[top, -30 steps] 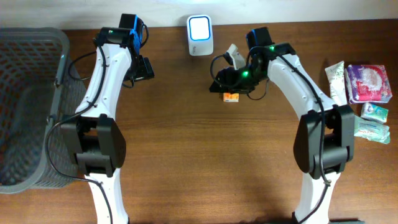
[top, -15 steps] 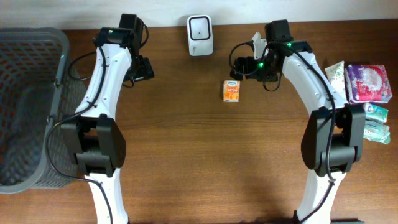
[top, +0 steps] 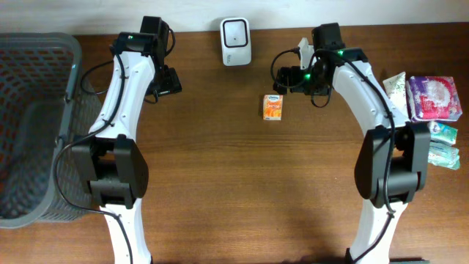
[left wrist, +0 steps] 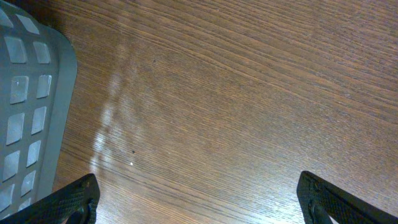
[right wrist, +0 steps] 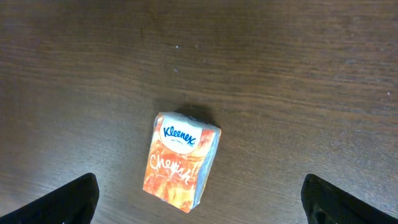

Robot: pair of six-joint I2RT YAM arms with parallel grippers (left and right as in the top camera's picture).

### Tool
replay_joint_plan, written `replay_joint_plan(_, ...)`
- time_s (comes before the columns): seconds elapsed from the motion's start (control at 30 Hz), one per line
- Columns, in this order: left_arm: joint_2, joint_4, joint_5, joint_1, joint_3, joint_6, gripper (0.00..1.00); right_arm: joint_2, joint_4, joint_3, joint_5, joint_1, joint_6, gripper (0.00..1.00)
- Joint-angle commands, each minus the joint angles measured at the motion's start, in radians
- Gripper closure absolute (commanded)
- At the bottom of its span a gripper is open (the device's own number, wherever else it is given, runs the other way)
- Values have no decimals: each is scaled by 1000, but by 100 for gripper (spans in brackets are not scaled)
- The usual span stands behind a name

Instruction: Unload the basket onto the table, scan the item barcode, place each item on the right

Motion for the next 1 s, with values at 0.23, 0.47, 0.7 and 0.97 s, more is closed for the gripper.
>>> replay_joint_plan(0.23,-4,-2,-7,-3,17,-1,1,179,36,-9,-208,0,27,37)
replay_joint_plan(0.47,-4,-2,-7,-3,17,-1,1,232,25,-9,-209,7,84,78)
replay_joint_plan(0.7,-4,-2,-7,-3,17,-1,1,188,2,3,-375,5,51,96)
replay_joint_plan(0.97,-4,-2,-7,-7,17,-1,1,47,-69,37,-648,4,-63,96)
